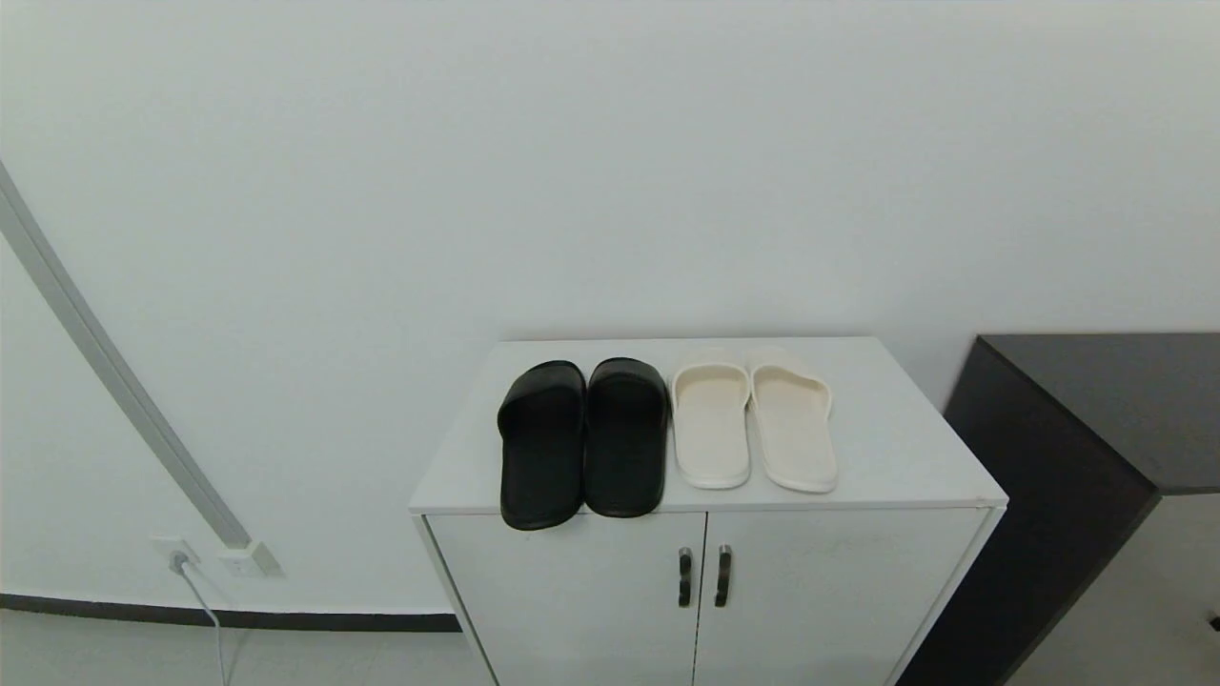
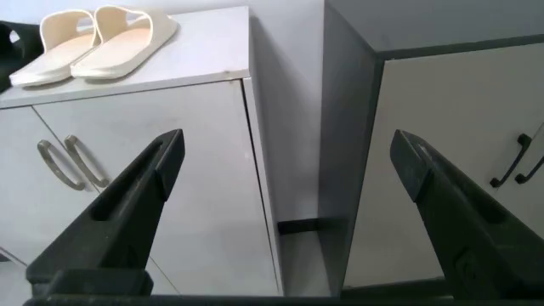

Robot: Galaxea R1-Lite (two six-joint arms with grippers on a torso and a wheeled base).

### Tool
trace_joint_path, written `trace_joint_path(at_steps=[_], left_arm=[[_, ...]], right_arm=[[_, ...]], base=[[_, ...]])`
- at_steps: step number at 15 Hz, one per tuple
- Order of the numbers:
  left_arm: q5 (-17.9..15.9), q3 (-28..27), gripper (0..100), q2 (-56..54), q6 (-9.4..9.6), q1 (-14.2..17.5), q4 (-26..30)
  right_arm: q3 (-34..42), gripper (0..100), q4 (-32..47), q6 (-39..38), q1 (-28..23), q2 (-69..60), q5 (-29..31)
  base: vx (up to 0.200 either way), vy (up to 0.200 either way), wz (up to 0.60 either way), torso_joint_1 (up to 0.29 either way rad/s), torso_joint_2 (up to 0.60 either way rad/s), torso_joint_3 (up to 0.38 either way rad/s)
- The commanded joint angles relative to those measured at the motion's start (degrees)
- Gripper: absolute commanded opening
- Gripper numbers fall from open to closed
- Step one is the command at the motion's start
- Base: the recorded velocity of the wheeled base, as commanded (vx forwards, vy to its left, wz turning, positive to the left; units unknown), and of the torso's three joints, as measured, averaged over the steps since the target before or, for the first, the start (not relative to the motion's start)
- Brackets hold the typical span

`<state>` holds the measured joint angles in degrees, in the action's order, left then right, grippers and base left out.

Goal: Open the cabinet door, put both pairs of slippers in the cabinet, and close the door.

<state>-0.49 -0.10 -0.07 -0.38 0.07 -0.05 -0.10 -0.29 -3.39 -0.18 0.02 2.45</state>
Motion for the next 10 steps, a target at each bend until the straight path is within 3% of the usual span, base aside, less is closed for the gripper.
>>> trace_joint_path(at_steps=[1,3,6,10], left_arm=[[0.0,0.0,0,0.1,-0.06,0.0,0.0],[0.0,0.0,0,0.1,0.03,0.0,0.0],[0.0,0.0,0,0.1,-0.06,0.0,0.0],[0.0,0.0,0,0.1,-0.06,0.0,0.0]], right_arm=[[0.0,100,-0.1,0.1,0.0,0.1,0.0],[-8.2,100,1.8,0.1,0.4,4.8,-2.2],[-6.1,100,3.9,3.7,0.7,11.2,-5.4],[-6.5,100,-6.2,3.1,1.1,29.4,-7.2]], base=[[0.0,0.0,0.0,0.0,0.0,0.0],[0.0,0.0,0.0,0.0,0.0,0.0],[0.0,0.0,0.0,0.0,0.0,0.0],[0.0,0.0,0.0,0.0,0.0,0.0]])
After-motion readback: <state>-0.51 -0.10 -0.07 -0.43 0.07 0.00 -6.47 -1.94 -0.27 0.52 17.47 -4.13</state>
